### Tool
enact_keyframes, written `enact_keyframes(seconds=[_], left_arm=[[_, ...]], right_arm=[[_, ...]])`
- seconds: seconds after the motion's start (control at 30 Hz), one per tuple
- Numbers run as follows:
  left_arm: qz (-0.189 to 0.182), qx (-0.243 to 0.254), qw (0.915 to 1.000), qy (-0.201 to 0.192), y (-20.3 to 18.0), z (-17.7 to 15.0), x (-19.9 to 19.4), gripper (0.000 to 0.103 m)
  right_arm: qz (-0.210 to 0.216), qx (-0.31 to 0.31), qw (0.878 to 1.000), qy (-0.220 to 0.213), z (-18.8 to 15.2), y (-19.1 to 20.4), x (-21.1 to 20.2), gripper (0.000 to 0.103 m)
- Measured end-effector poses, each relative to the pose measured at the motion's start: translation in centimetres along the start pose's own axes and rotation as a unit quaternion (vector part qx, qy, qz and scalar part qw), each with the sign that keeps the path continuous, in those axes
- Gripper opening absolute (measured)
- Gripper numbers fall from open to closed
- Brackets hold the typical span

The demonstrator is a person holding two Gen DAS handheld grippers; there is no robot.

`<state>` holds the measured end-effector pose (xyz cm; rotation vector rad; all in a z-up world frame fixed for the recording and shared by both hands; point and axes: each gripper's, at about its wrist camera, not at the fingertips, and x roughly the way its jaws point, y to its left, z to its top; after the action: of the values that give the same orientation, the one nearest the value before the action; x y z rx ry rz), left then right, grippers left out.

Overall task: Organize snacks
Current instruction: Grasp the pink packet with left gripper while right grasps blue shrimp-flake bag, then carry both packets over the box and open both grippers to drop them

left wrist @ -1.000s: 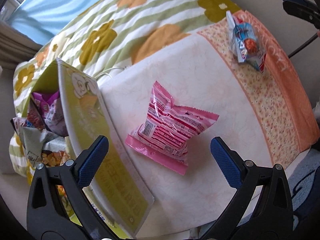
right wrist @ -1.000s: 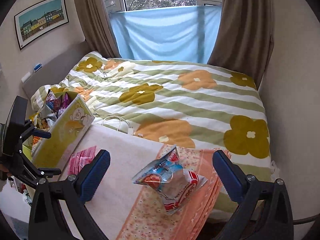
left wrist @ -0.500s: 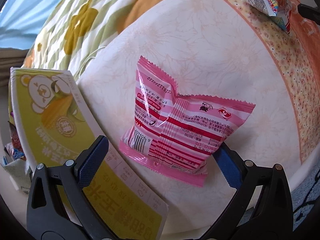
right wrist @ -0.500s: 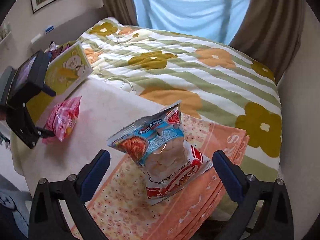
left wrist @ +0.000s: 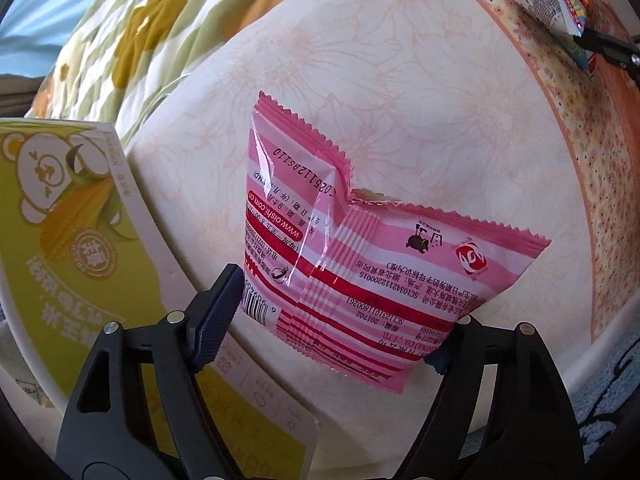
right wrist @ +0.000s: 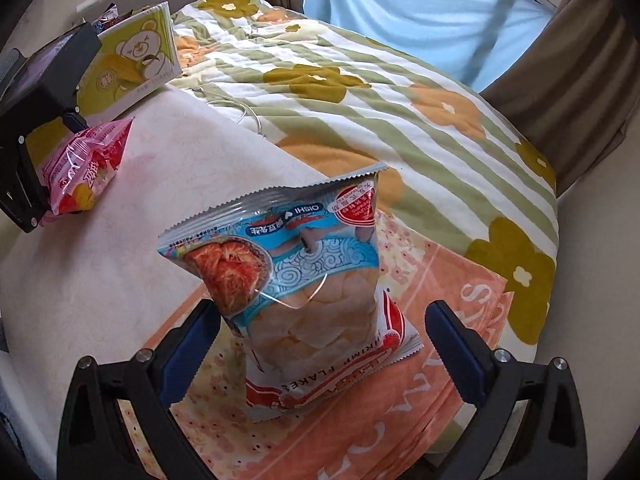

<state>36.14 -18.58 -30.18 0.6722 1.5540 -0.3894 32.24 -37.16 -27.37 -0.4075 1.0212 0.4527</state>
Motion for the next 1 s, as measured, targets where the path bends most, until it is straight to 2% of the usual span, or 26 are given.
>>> enact_keyframes(seconds=[0.4,0.47,0.5,0.63,0.83,1.0], left_arm=[[-0.049,-0.073,0.9953,-0.042,-0.3,-0.6,-2.1,0.071],[-0.054,-0.088,0.9933,-0.052,-0.2,-0.8,-2.7,0.071],[-0.056,-0.096,0.9922,-0.056,-0.1,-0.9,-2.9,0.071],[-0.064,-0.124,0.9873,-0.077,0.0,-1.4,-4.1,0.071],[-0.067,-0.159,0.9775,-0.121,0.4,-3.0,-7.4,0.071],[-0.055,-0.191,0.9655,-0.168,1.7,-5.8,-11.8,0.071]], right_arm=[[0.012,0.008,1.000,0.000,0.6,0.4,0.8,0.101],[0.022,0.022,1.000,0.000,0.5,0.1,1.0,0.098],[0.027,0.027,0.999,0.001,0.4,0.0,1.1,0.092],[0.034,0.040,0.999,-0.002,0.1,-0.1,1.1,0.085],[0.029,0.062,0.998,-0.013,0.0,-0.1,0.0,0.064],[0.052,0.114,0.992,-0.026,1.3,-0.7,-1.9,0.062]])
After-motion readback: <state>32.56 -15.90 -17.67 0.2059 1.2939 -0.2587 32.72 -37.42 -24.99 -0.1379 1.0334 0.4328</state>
